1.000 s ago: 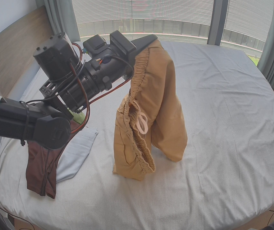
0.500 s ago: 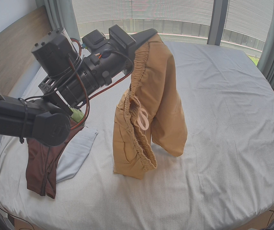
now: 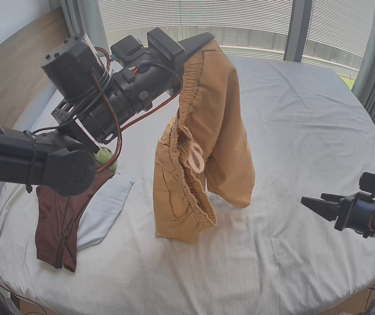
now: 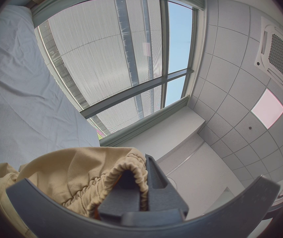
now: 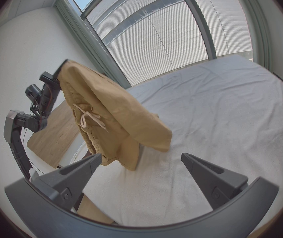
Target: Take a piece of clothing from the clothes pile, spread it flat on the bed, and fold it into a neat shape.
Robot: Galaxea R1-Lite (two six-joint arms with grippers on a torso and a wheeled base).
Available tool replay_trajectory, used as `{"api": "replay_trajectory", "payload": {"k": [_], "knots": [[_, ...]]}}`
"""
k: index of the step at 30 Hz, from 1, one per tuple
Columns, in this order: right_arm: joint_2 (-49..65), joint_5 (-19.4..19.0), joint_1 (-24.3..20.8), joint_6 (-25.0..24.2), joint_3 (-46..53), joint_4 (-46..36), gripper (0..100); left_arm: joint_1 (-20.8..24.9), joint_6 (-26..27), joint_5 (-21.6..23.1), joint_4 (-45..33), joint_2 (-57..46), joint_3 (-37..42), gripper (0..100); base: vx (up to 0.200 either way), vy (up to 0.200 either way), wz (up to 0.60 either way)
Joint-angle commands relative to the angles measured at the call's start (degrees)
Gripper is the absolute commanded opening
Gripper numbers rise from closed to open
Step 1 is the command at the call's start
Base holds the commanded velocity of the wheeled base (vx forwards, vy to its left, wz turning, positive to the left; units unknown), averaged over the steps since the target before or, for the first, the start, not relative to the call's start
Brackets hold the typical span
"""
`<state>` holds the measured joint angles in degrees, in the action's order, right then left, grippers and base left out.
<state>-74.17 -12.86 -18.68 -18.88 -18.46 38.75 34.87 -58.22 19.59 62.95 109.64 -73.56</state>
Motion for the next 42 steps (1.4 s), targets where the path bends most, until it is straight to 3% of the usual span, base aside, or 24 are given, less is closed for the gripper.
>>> {"api": "replay_trajectory", "payload": {"k": [1, 10, 18, 29, 42], "knots": [[-18.6, -1.2, -3.2, -2.2, 1.2, 11.0, 100, -0.1, 0.0, -0.1, 0.1, 0.2, 0.3, 0, 0.000, 0.000, 0.00], [-30.7, -1.3, -6.5, -3.0, 0.4, 20.8, 100, -1.0, 0.0, -0.1, 0.3, 0.5, 2.5, 0, 0.000, 0.000, 0.00], [-43.3, -1.6, -7.8, -6.6, -2.2, 32.7, 100, -1.3, 0.0, 0.0, 0.5, 1.1, 2.1, 0, 0.000, 0.000, 0.00], [-51.0, -2.8, -8.8, -7.0, -6.9, 33.2, 100, -1.3, 0.0, 0.0, 0.2, 1.0, 1.3, 0, 0.000, 0.000, 0.00], [-59.4, -3.4, -12.1, -7.1, -19.9, 30.4, 100, -1.2, 0.0, -0.1, 0.2, 0.7, 1.6, 0, 0.000, 0.000, 0.00]]}}
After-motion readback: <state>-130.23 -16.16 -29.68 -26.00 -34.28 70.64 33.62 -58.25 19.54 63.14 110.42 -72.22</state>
